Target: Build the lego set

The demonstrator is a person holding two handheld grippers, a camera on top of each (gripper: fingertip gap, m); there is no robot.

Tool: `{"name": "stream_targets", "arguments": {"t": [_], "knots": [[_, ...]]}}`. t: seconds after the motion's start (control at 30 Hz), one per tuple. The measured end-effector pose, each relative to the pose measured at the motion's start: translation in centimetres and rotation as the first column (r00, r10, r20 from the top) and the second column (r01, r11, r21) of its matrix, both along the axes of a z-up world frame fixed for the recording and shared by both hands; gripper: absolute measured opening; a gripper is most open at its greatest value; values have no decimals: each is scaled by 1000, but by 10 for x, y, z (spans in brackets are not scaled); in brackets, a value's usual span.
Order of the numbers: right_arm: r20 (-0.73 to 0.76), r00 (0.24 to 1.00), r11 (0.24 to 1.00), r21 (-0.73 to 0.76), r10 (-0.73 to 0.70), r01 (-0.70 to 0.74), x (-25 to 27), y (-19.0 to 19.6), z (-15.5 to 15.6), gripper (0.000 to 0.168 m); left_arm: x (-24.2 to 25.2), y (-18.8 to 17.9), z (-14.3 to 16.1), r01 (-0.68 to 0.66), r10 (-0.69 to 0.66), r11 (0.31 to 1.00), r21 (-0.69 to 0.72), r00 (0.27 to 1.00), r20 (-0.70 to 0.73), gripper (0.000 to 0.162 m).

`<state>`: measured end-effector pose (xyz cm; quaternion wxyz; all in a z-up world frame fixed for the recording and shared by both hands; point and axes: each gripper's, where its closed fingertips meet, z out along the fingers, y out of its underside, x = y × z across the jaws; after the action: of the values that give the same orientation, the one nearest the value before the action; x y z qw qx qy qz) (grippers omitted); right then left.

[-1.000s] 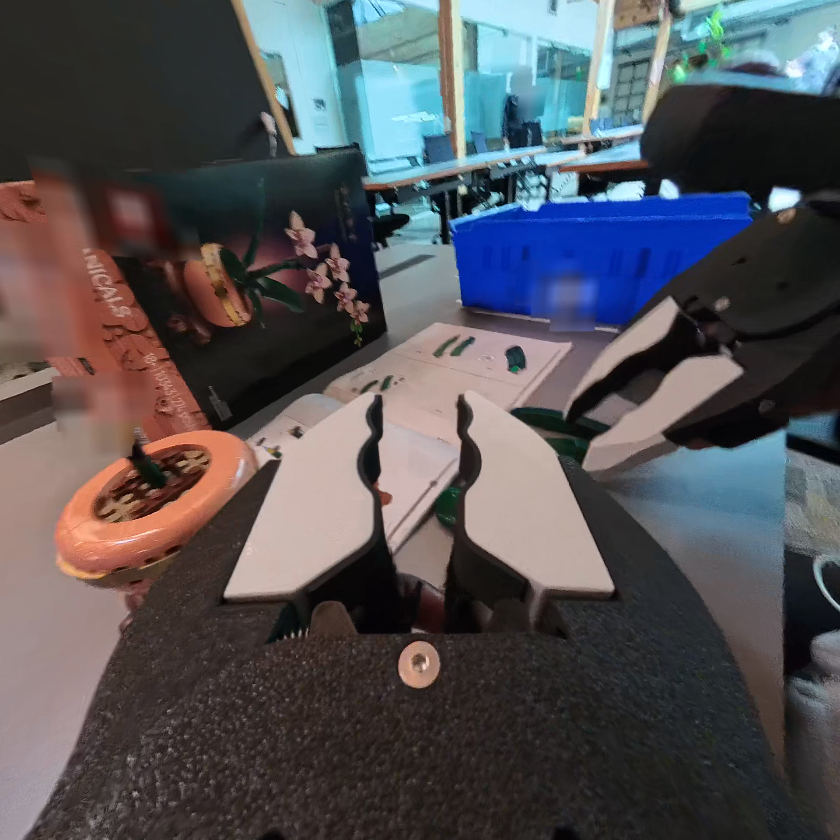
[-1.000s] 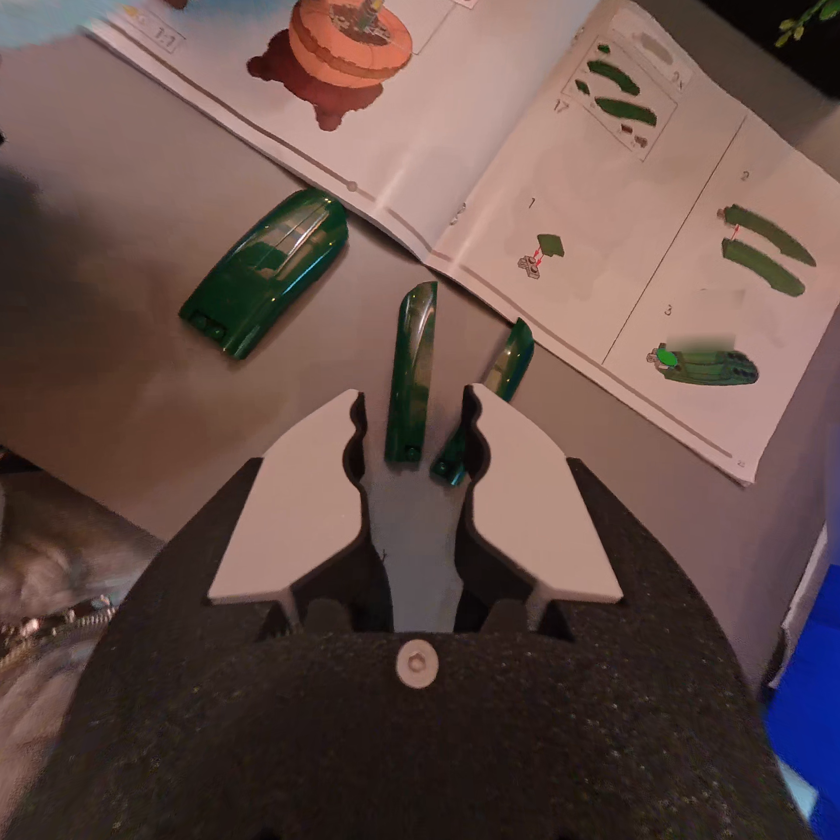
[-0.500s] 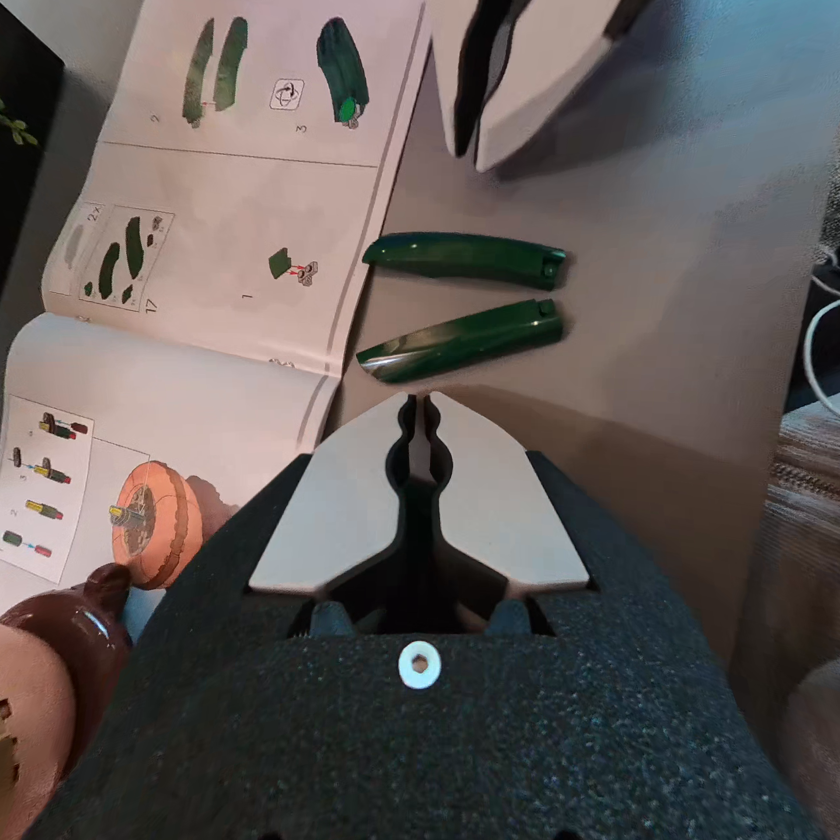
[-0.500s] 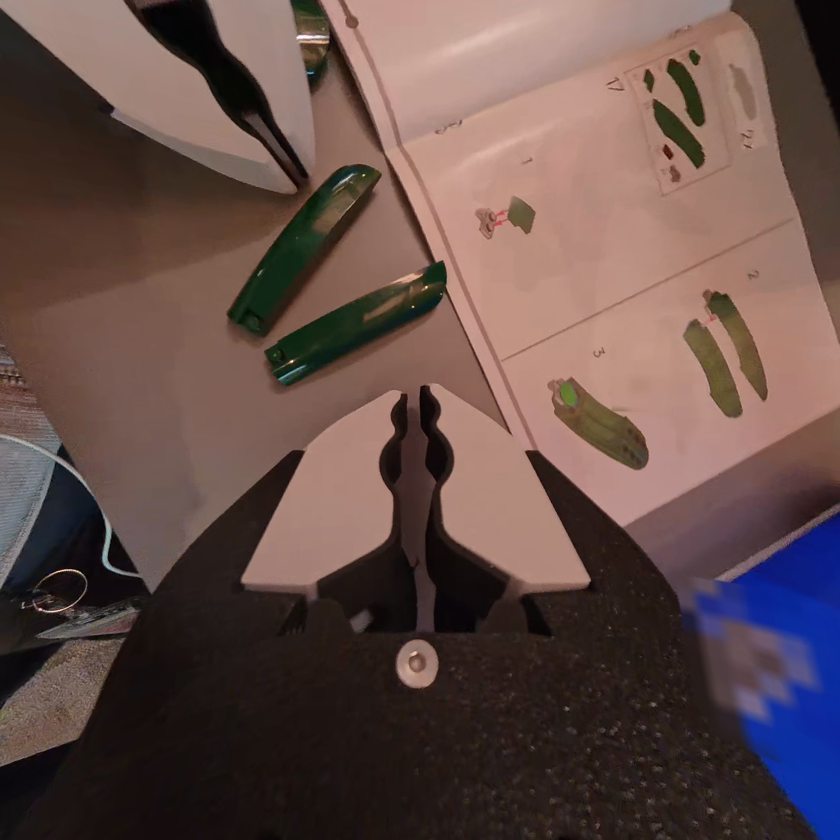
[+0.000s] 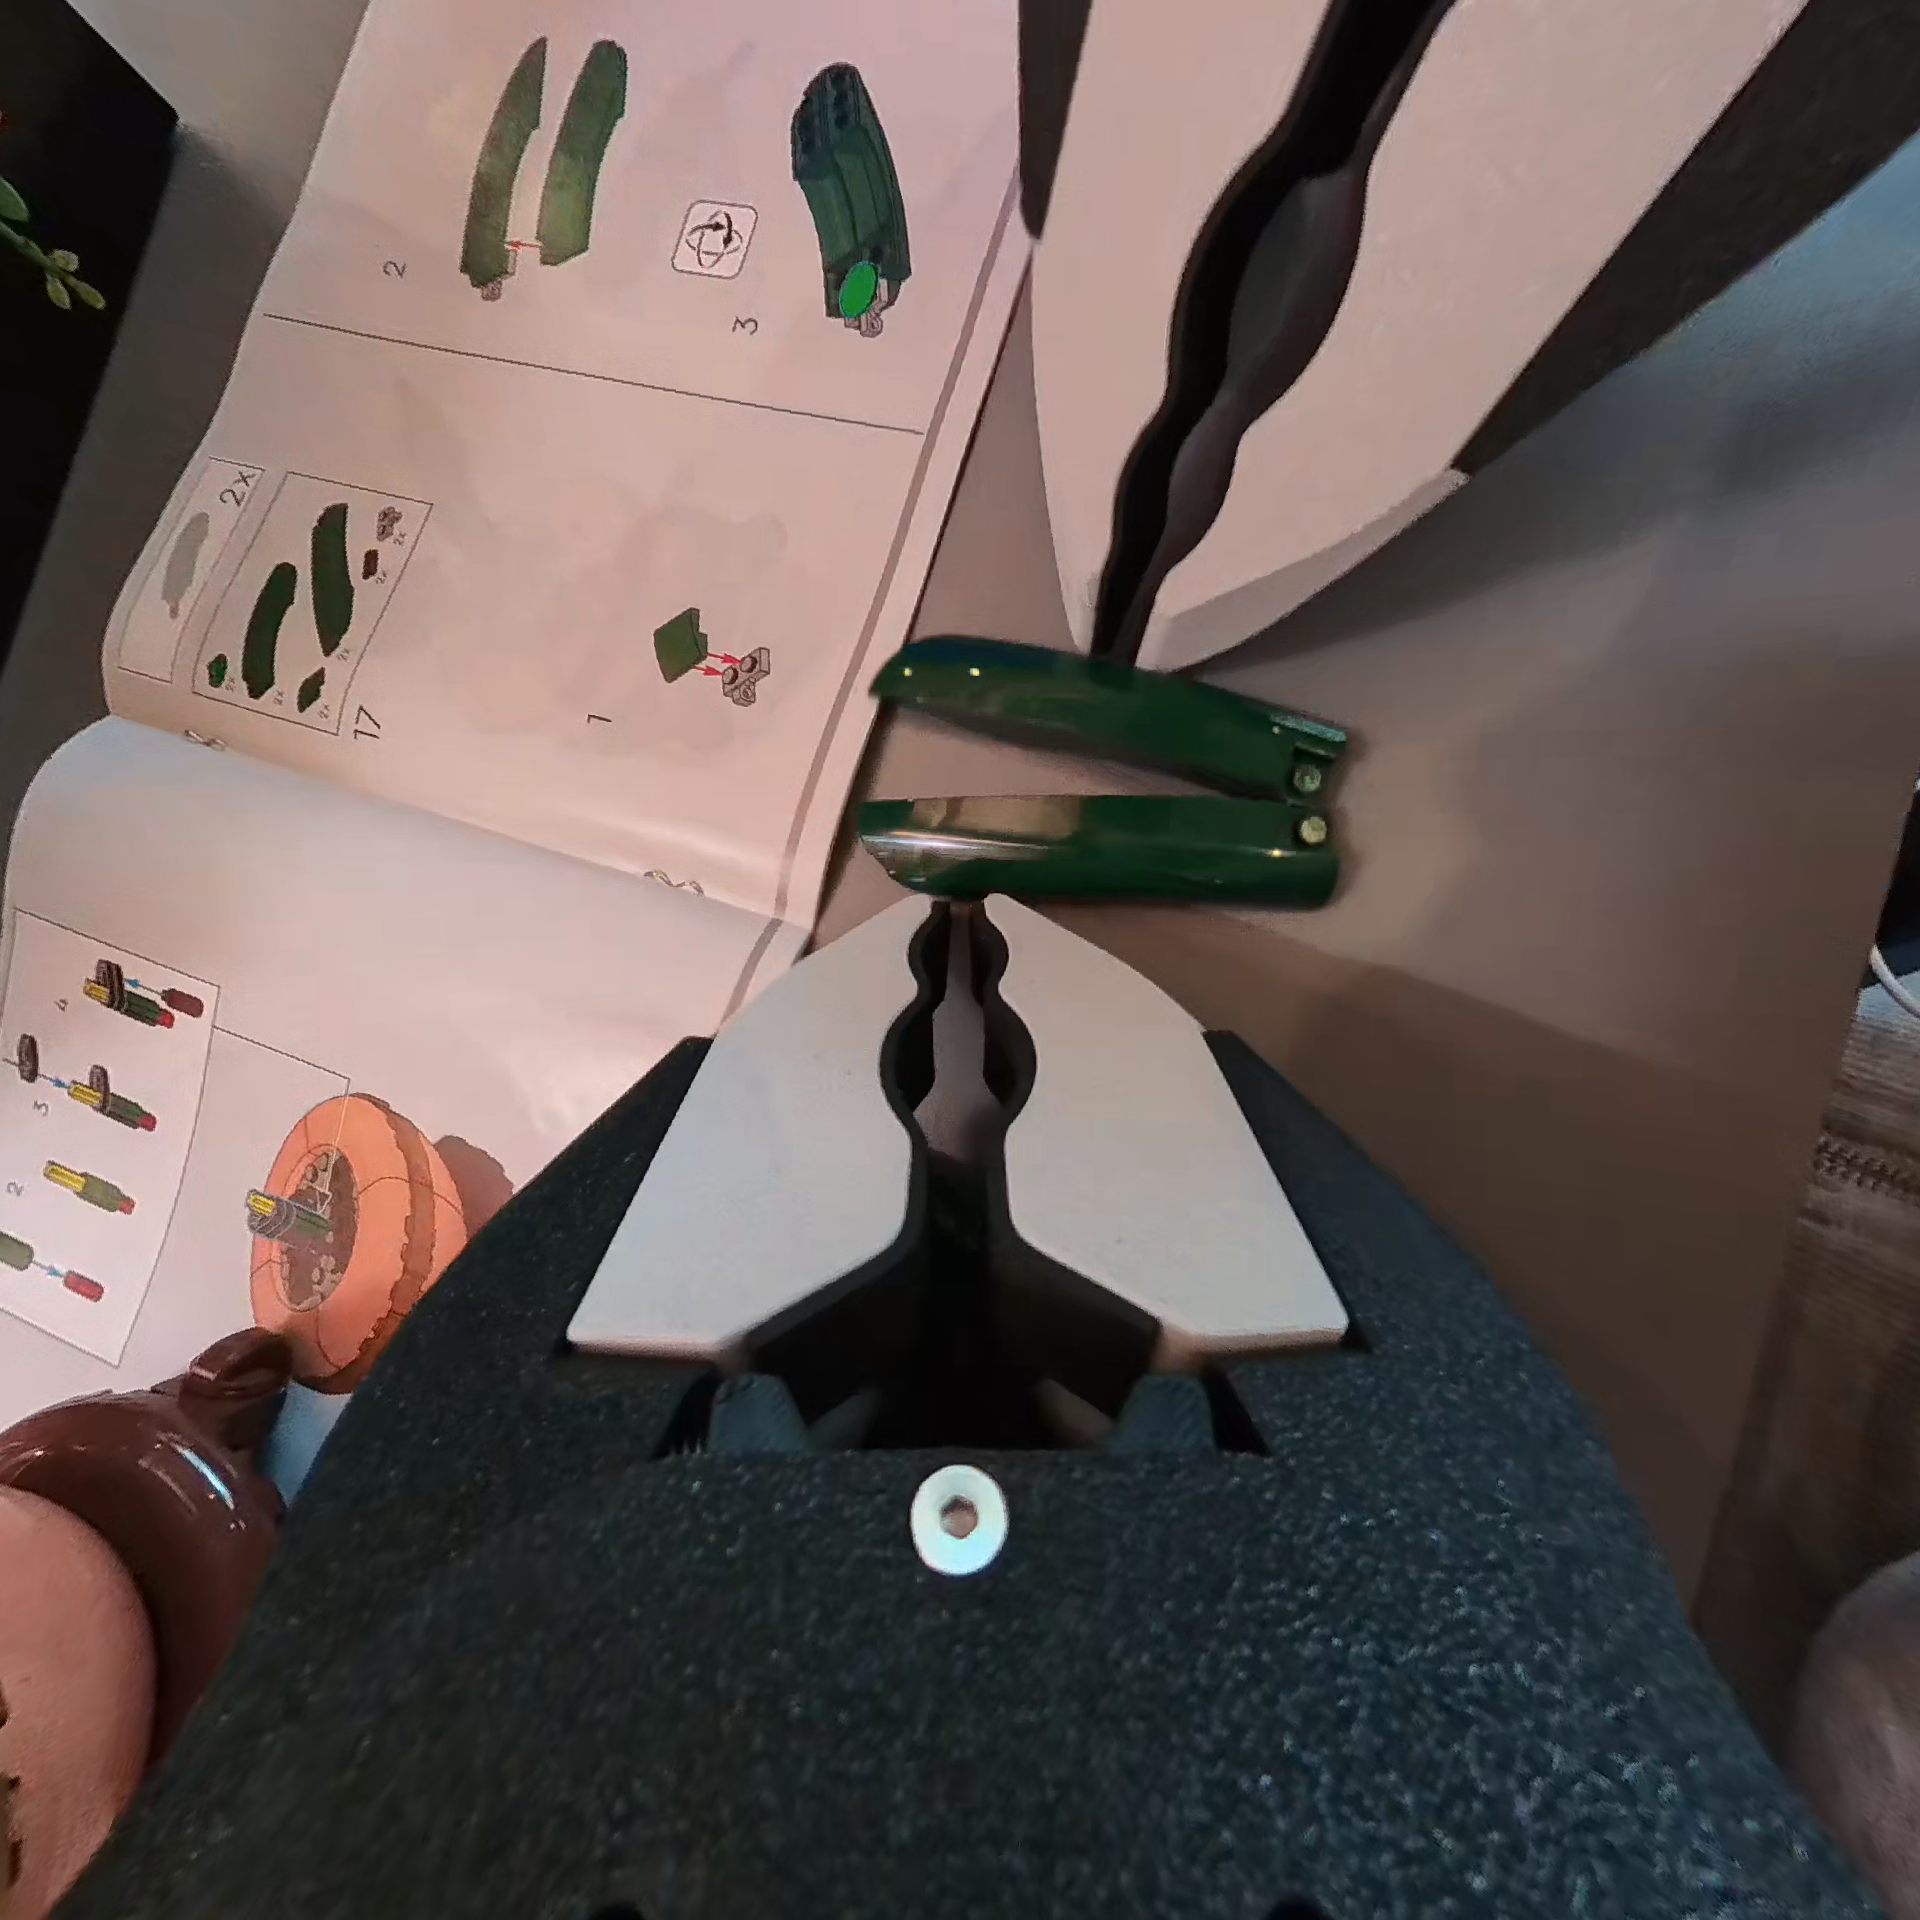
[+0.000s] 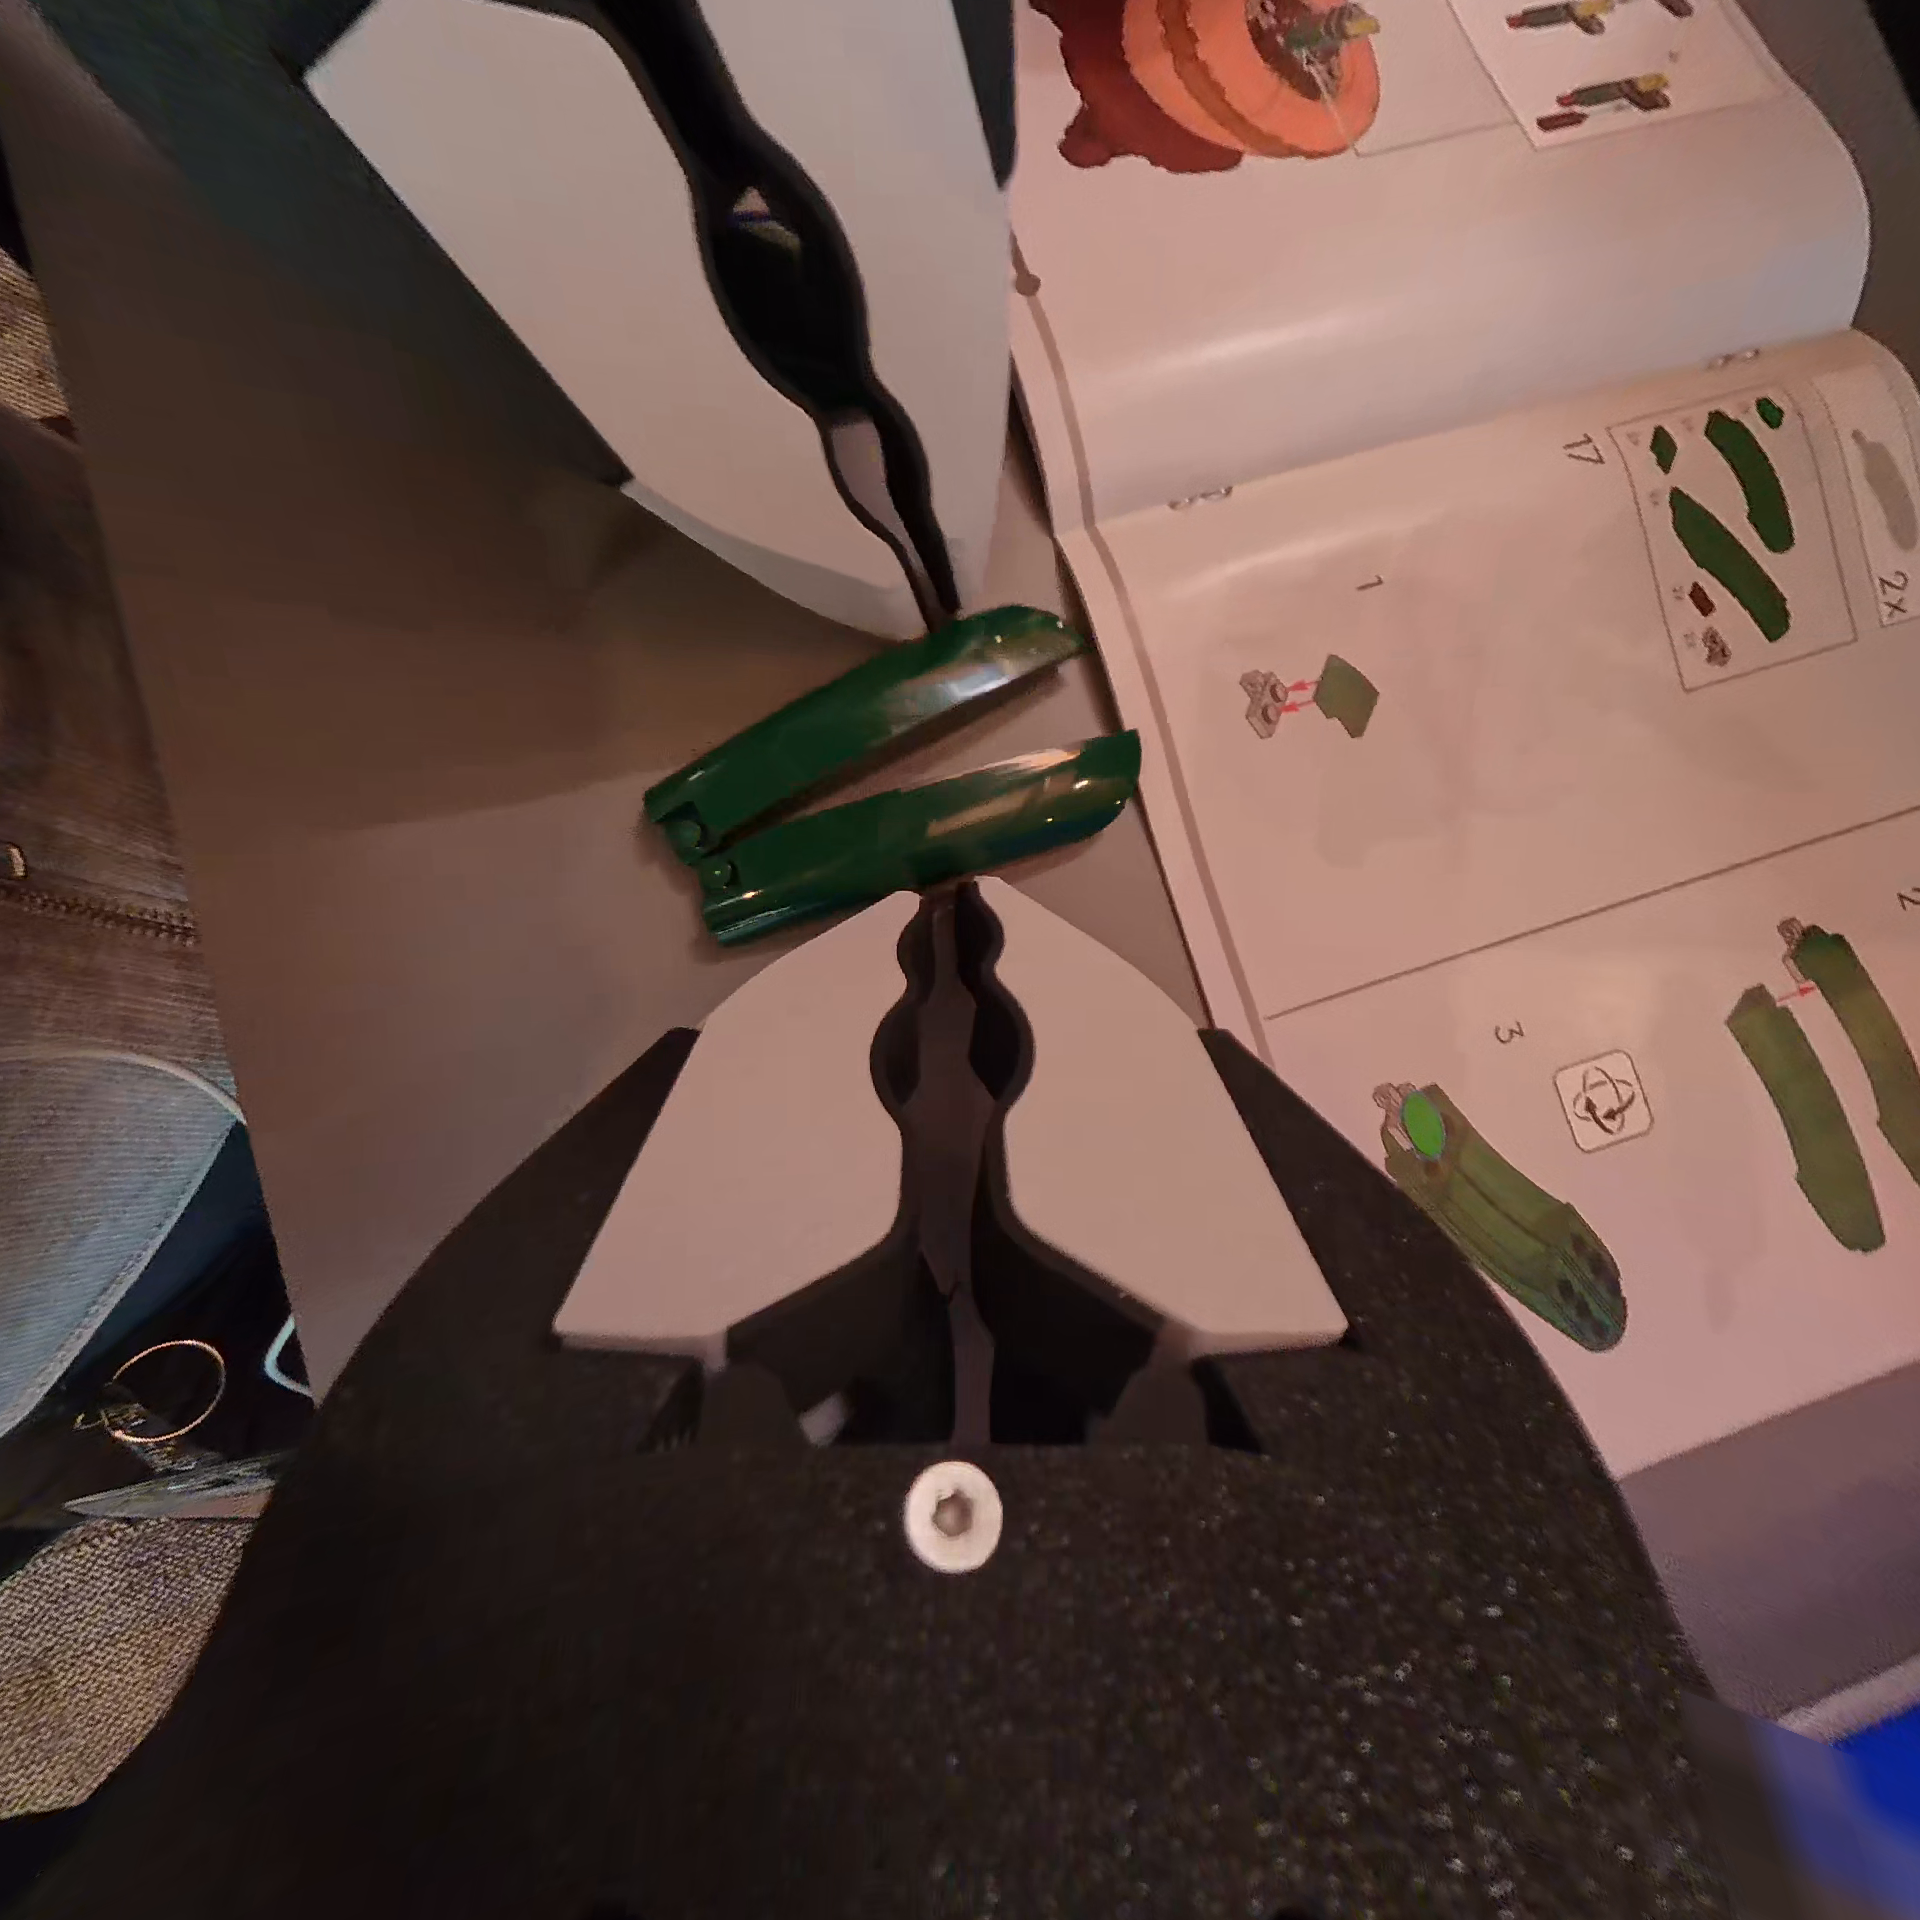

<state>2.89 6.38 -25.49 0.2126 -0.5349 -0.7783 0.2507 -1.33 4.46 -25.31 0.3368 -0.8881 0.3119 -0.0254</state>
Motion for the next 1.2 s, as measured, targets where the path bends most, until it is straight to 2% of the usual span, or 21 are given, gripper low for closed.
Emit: {"name": "stream_targets", "arguments": {"t": [0.53,0.7,0.83,0.93,1.0,1.1,1.17,1.2], "knots": [[-57,997,998,-35,51,-53,-4,-14,0,4,1,5,0,-28,28,1000,9,1000,6,3],[-52,997,998,15,-54,55,-3,11,2,6,-2,1,0,-41,41,999,1,999,-2,4],[-68,997,999,-24,-28,27,-9,3,1,5,-2,1,0,-42,42,999,1,999,4,4],[-64,997,999,5,-52,53,-10,7,4,7,-2,1,0,-43,43,999,-5,999,3,4],[-109,990,996,-2,-86,87,-7,11,22,13,-8,0,1,-59,59,998,-4,998,-10,5],[-216,960,978,68,-180,199,10,34,74,36,-21,0,11,-116,116,992,41,993,16,6],[-349,882,929,75,-317,364,29,61,117,53,-33,0,21,-177,172,980,85,983,72,8],[-365,843,892,67,-395,447,44,76,129,53,-41,1,28,-215,204,970,113,973,104,8]]}}
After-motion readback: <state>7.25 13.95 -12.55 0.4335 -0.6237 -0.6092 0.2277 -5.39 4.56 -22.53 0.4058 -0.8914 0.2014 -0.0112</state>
